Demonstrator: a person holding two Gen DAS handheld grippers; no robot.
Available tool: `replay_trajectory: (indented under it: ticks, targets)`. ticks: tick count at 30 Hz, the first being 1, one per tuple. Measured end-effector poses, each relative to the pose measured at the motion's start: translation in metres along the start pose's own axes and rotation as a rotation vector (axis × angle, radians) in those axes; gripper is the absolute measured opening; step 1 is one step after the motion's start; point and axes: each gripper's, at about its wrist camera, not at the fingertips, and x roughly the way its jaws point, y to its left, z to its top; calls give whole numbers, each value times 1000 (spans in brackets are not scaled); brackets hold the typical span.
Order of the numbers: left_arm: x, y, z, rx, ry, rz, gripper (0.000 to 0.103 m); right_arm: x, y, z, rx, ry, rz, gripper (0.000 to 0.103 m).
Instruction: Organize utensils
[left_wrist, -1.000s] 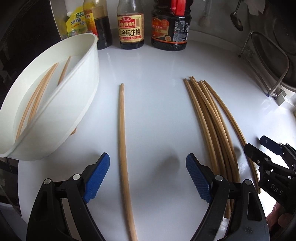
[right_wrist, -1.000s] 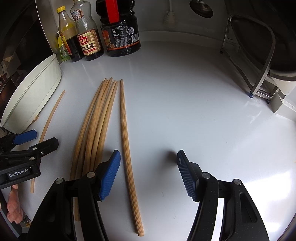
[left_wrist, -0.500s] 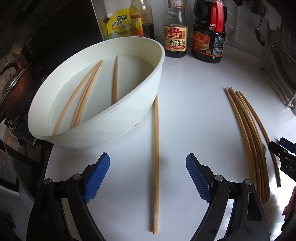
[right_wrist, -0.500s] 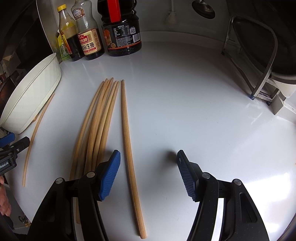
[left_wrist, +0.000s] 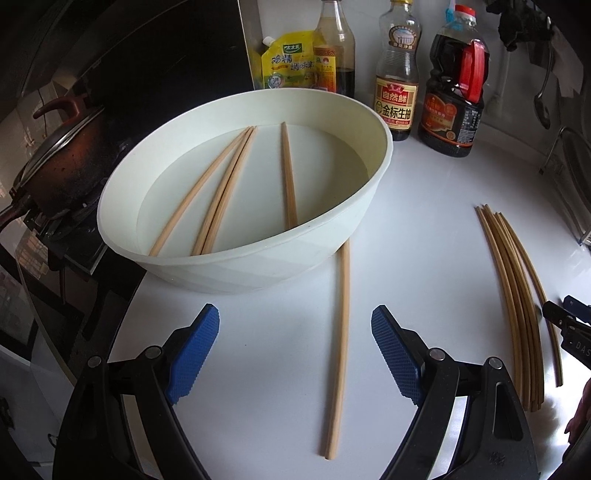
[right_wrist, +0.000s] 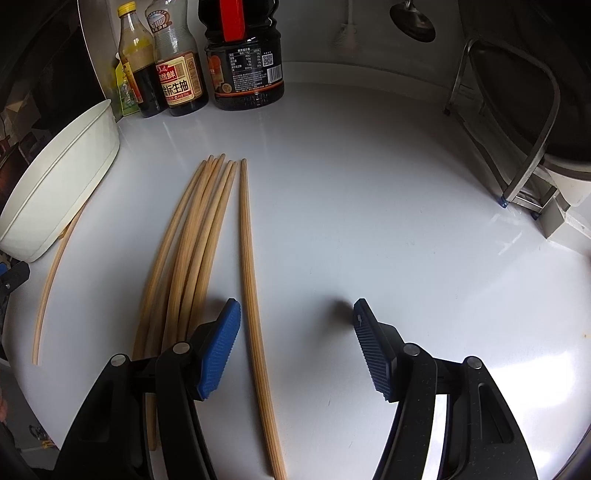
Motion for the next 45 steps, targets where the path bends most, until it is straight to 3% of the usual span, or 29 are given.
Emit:
replay_trajectory:
  ticks: [22,32,41,45]
  targets:
    - [38,-17,-7,18,63,9,83,2,4,4,-20,-6,-15,61]
    - [42,-38,-2,51,55,-36,84,4,6,5,-68,-15,10,61]
    - [46,-40,4,34,58,-57,79,4,8,4,-76,-23,19,60]
    - [46,-43,8,31,55,-76,61,3,10,3,-74,-35,17,51]
